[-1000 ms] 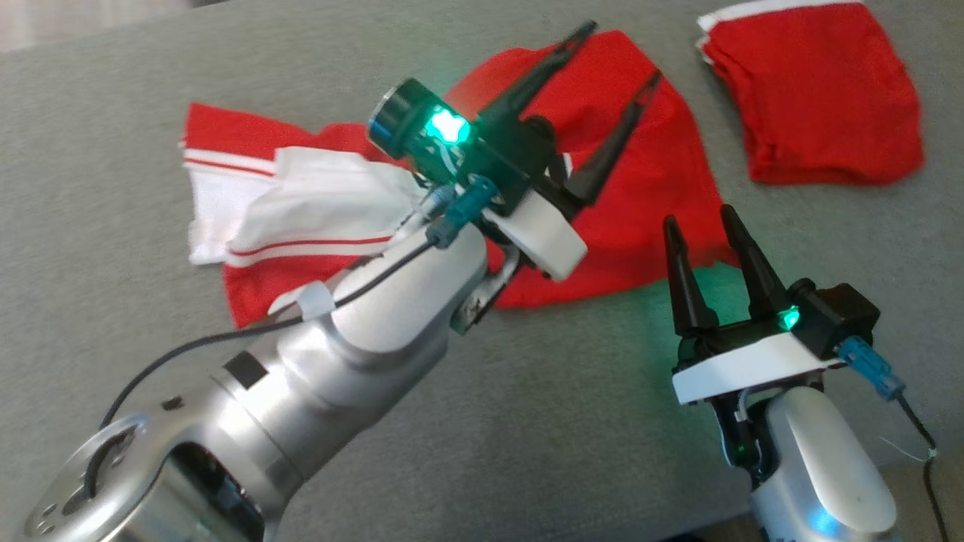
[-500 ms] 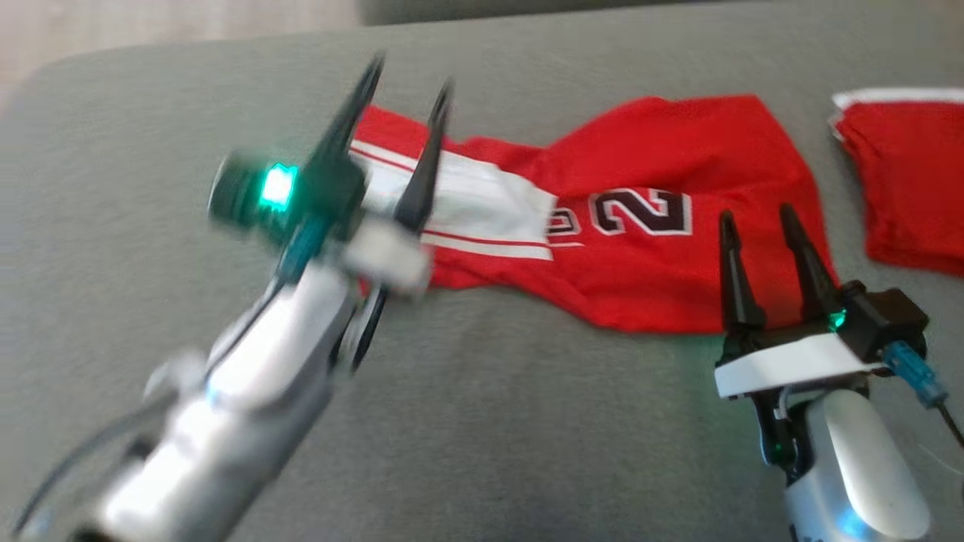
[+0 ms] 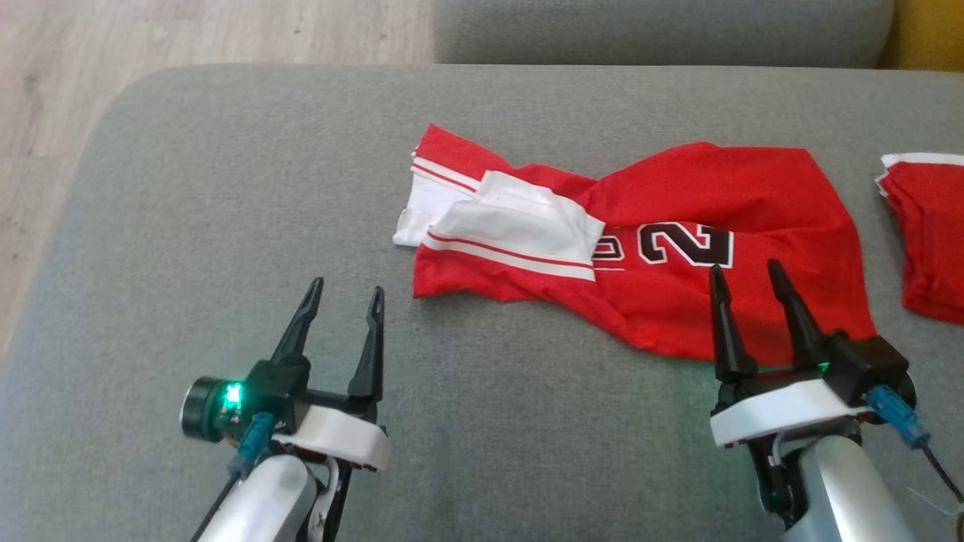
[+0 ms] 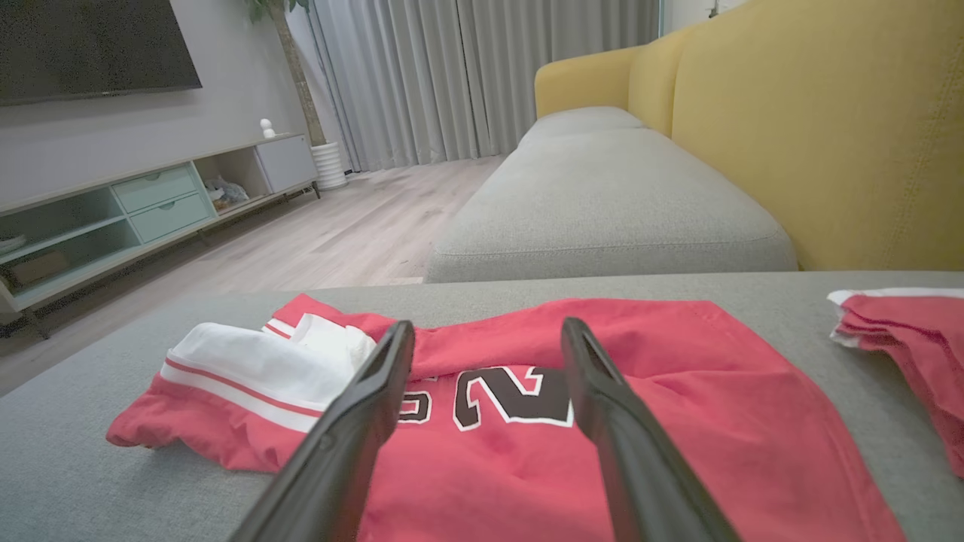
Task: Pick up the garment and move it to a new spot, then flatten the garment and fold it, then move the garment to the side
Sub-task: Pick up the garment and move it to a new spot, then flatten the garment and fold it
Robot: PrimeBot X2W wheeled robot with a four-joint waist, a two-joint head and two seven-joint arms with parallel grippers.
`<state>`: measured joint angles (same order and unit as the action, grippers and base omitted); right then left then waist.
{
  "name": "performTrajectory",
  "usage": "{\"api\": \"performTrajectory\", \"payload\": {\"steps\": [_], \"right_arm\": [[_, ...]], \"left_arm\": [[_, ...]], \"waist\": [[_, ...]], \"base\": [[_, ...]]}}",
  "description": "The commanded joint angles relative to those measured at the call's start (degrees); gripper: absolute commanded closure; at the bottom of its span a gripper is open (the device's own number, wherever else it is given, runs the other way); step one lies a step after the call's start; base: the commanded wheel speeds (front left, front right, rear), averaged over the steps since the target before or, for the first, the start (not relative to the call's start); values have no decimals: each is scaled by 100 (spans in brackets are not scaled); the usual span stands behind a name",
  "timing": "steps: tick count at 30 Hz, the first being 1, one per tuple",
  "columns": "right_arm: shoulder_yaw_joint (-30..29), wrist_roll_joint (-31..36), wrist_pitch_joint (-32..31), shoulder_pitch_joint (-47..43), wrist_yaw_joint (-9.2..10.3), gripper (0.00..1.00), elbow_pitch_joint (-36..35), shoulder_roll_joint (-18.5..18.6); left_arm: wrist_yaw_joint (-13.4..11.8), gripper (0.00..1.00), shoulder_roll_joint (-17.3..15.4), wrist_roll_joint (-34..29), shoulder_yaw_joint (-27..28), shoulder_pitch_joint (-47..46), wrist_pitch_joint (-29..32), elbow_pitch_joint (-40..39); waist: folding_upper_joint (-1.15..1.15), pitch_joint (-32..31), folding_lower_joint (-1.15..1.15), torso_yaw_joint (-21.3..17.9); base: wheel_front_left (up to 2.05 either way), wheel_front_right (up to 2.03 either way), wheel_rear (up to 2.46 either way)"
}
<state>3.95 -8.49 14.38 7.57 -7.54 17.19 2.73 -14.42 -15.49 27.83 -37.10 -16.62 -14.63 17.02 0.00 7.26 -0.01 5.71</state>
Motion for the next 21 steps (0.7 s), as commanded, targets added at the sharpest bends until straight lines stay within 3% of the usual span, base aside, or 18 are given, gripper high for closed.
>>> {"api": "performTrajectory", "payload": {"steps": [1,4,9,21], "right_arm": [[169,17,62,100,5,0,-153,15],[208,11,62,134,5,0,-147,15],[226,4,62,236,5,0,-173,15],[263,-31,62,412,5,0,-200,15]], "left_arm": [[70,0,-26,-98,283,-262,-36,-216],[230,0,20,-237,328,-355,-36,-151],[970,0,177,105,208,-922,340,314],[1696,0,74,133,-38,-2094,1127,1389]], "waist": [[0,14,1,-63],[0,69,1,-180],[0,346,1,-449],[0,775,1,-826]], "base": [[0,0,0],[0,0,0],[0,0,0],[0,0,0]]}}
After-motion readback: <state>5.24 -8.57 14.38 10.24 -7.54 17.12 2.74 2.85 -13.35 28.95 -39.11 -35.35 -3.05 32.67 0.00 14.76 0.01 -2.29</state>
